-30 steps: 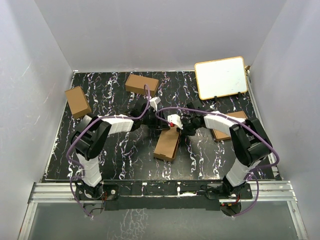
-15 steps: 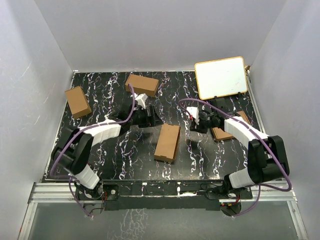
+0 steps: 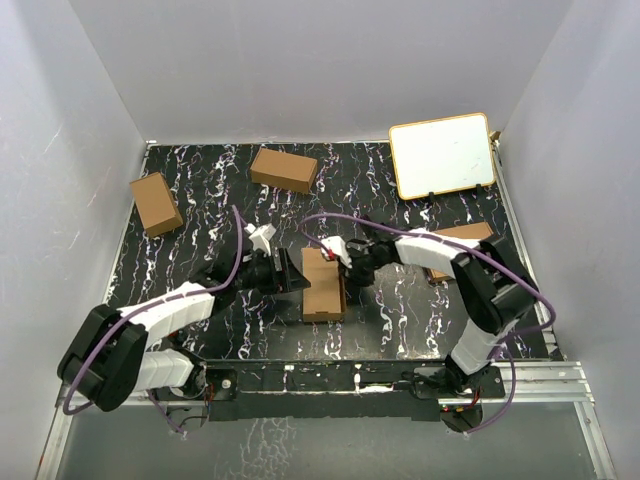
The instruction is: Fold the paper box
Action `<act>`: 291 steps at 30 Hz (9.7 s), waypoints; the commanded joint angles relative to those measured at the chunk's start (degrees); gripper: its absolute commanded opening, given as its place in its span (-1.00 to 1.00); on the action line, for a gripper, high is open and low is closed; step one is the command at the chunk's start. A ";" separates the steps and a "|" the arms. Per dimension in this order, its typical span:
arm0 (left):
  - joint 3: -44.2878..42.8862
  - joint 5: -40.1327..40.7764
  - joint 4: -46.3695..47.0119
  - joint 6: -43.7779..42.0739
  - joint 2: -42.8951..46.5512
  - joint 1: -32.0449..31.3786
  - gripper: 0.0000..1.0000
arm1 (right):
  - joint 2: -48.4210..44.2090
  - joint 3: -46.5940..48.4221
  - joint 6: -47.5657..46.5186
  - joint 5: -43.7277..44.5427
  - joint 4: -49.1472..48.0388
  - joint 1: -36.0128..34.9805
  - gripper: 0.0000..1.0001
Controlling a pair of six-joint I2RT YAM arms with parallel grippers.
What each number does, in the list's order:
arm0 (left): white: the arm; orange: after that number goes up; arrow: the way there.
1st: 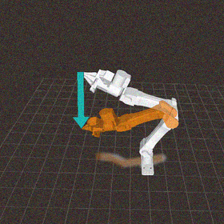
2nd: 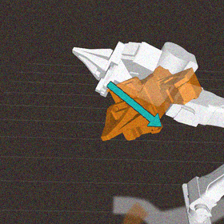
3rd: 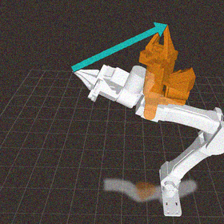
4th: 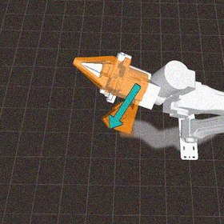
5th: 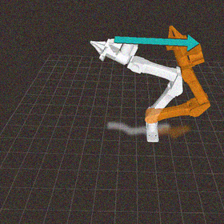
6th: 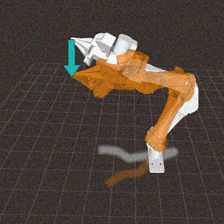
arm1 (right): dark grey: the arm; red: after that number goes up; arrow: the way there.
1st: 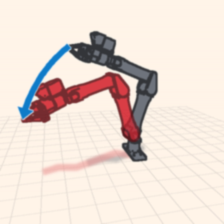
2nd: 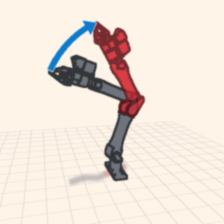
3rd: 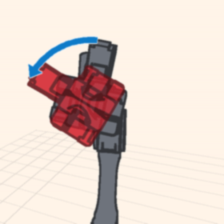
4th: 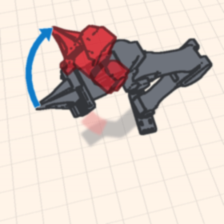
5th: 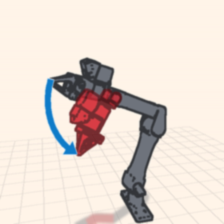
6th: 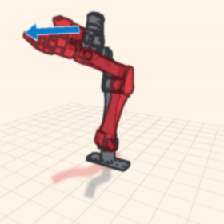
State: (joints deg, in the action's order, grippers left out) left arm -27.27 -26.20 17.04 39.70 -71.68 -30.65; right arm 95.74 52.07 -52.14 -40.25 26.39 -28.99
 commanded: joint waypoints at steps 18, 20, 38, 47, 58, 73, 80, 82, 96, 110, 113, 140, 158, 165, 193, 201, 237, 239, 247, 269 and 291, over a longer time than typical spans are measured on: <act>8.64 10.34 -4.96 19.68 14.64 -3.80 0.33 | -5.65 -1.72 -18.87 -3.62 4.22 1.45 -0.63; 8.26 12.42 -4.10 20.16 13.00 -5.99 0.29 | -5.13 -1.80 -17.39 -3.91 3.98 0.09 -0.69; 2.53 18.48 7.48 23.27 -5.63 -16.00 -0.25 | -0.81 1.47 -1.88 8.67 -2.07 -12.95 -0.74; 1.74 25.41 -2.82 16.13 6.71 -14.37 0.37 | -6.56 0.40 -2.82 1.59 -1.83 1.74 -0.67; -6.47 11.11 -1.28 8.21 -4.56 0.57 0.45 | 8.19 16.08 -18.40 1.39 5.20 1.95 -0.55; -12.77 1.38 2.71 6.30 -20.35 1.13 0.12 | 14.23 21.09 -15.94 11.56 4.03 -5.41 -0.54; -9.18 10.18 -2.50 2.19 -8.57 1.73 0.35 | 0.72 9.37 -13.04 7.68 -3.29 3.18 -0.41; -8.11 11.40 -2.30 1.62 -7.00 2.03 0.42 | -0.71 7.15 -13.84 7.65 -6.44 3.50 -0.36; -19.05 3.04 -2.43 -1.00 -23.54 4.75 0.16 | 18.33 31.48 -21.95 7.22 8.66 -1.42 -0.50; -18.51 2.08 -4.69 -1.36 -20.69 5.85 0.19 | 14.72 28.88 -11.93 11.47 3.78 -0.59 -0.40; -16.08 5.90 -5.60 -1.45 -14.93 6.85 0.28 | 9.11 23.72 -9.37 10.64 1.70 3.17 -0.33; 13.47 4.27 19.91 13.72 12.56 7.36 0.93 | -4.73 -8.61 59.13 -16.19 -40.97 10.34 0.94; 14.85 3.22 23.91 17.47 7.45 7.19 0.92 | 6.54 -6.37 66.18 -16.94 -40.54 9.48 0.49; 14.70 2.48 25.15 19.16 5.37 7.06 0.93 | 7.61 -5.95 66.42 -15.90 -38.95 10.19 0.27; 7.14 5.21 40.32 24.08 -16.02 -3.53 0.94 | 11.66 -4.77 66.75 -20.31 -35.85 15.55 -0.12; 5.77 7.30 37.39 24.43 -19.12 -4.32 0.77 | 11.88 -4.69 66.57 -20.66 -35.80 15.55 -0.12; -40.44 46.83 -61.01 -19.85 -13.58 -2.65 -0.23 | -9.67 -0.71 52.99 -13.76 -28.34 31.01 0.98; -42.92 51.88 -65.59 -20.67 -16.13 -2.86 -0.22 | -10.11 -1.59 53.96 -13.63 -29.78 31.54 0.99; -49.79 57.26 -68.35 -23.05 -22.49 -3.17 -0.19 | -8.96 -1.63 54.35 -14.21 -29.78 32.10 0.98; -57.85 50.25 -69.42 -18.96 -31.69 -11.66 0.83 | -6.03 -0.13 53.44 -16.29 -26.96 32.41 0.98; -21.38 -0.06 -14.71 -10.49 3.02 18.11 0.94 | -20.05 5.66 39.80 -7.78 -16.77 39.70 0.98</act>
State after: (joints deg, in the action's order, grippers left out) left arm -50.02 -10.52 -6.94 23.99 -69.82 -19.53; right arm 80.58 53.21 -12.25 -50.26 10.98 7.22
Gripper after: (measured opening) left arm 0.970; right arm 0.993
